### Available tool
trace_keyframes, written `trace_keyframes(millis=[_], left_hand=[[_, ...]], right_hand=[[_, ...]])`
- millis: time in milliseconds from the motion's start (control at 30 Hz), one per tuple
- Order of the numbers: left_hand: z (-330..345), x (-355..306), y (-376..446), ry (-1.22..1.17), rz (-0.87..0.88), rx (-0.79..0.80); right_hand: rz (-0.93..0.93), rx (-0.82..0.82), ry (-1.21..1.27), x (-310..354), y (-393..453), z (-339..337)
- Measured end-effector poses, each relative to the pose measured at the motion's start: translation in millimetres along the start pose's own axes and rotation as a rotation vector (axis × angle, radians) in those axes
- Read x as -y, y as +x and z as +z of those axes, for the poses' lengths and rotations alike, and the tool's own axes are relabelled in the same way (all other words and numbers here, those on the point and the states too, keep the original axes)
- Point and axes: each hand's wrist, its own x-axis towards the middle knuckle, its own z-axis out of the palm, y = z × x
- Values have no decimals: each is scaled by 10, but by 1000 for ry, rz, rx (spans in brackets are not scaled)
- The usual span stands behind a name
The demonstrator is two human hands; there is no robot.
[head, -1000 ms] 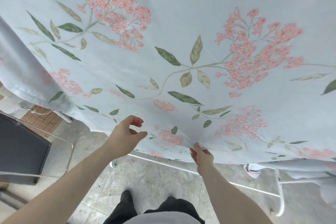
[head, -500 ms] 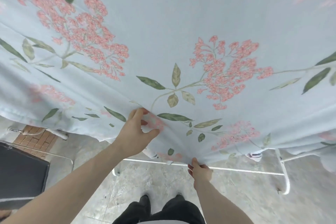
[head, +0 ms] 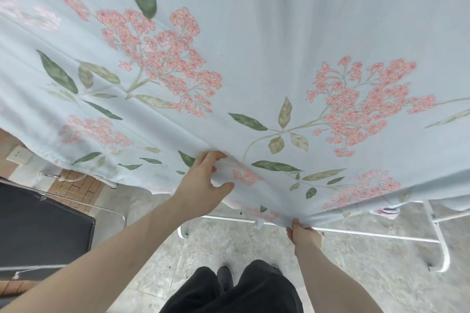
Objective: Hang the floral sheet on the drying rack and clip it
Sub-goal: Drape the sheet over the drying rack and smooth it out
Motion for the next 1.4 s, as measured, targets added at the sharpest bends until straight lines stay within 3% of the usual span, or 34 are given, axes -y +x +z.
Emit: trace_keyframes(millis=[233, 434, 567, 700, 934, 1101, 1234, 1401], left_hand=[[-325, 452, -162, -13, -16, -94], [-938, 1023, -676, 6, -301, -191], [-1528, 1337, -724, -99, -498, -354], [-2353, 1522, -554, -230, -517, -622], [-3685, 1322, -226, -379, -231, -878], [-4385, 995, -43, -456, -10, -941], [-4871, 842, 78, -339, 87, -911], [-5220, 784, 91, -104, 197, -906]], right_hand=[[31, -14, -157, 155, -10, 12], [73, 136, -282, 220, -1148, 226], [-319, 331, -273, 461, -1926, 733], [-818, 349, -383, 982, -2726, 1052], [-1241, 464, -463, 1412, -3965, 1640], [-1542, 505, -389, 1861, -4794, 1881], [-1921, 457, -333, 2407, -5571, 2026], [-2257, 140, -531, 3055, -6171, 2166]])
